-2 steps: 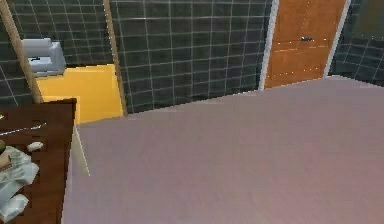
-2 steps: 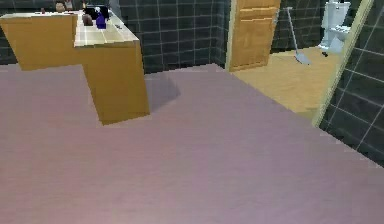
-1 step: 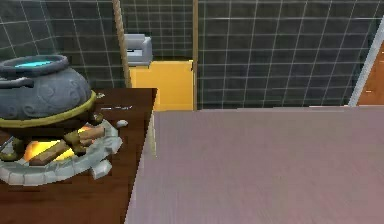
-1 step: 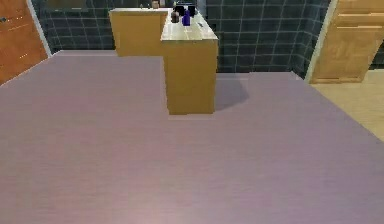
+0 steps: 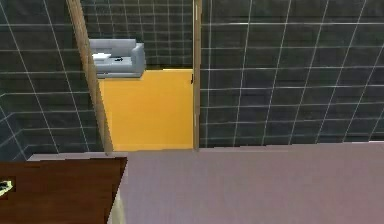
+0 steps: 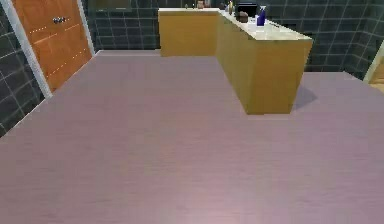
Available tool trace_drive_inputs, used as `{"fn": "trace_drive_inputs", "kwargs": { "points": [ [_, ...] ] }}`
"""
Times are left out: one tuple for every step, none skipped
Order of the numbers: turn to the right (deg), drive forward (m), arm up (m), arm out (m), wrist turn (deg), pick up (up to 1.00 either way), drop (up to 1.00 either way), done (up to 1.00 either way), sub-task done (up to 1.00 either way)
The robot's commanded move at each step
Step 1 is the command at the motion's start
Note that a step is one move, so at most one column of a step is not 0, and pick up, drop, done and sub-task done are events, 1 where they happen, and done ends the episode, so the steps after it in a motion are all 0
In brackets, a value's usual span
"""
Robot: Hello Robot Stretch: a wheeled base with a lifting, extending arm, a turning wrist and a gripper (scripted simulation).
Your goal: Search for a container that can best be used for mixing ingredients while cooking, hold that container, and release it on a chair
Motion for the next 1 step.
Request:
{"fn": "trace_drive_inputs", "kwargs": {
  "points": [
    [45.0,0.00,0.00,0.00,0.0,0.00,0.00,0.00,0.00]
  ]
}}
